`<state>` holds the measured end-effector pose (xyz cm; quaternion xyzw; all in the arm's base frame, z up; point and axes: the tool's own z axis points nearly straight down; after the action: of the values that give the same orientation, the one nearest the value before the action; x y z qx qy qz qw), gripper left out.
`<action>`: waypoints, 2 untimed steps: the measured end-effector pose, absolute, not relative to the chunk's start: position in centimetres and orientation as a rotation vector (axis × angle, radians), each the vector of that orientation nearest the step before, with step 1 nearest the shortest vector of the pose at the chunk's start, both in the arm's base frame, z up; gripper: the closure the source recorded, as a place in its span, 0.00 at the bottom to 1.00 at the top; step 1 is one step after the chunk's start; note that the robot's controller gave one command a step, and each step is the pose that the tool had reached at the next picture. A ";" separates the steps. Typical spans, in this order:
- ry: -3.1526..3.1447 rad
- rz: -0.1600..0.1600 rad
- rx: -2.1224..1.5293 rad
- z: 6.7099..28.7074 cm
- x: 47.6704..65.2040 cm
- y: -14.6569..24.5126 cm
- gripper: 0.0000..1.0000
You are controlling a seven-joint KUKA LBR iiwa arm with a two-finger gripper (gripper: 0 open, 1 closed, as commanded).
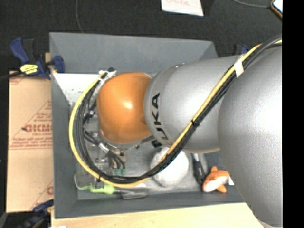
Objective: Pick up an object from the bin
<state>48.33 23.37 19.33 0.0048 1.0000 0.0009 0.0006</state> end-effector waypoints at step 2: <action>3.134 -0.001 -0.218 9.7 51.4 20.6 0.00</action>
Offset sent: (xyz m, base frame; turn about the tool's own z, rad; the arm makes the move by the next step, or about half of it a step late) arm 0.0300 -0.0253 -0.0934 -0.1506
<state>51.44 20.58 9.66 -0.0694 0.9976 -0.0003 -0.0002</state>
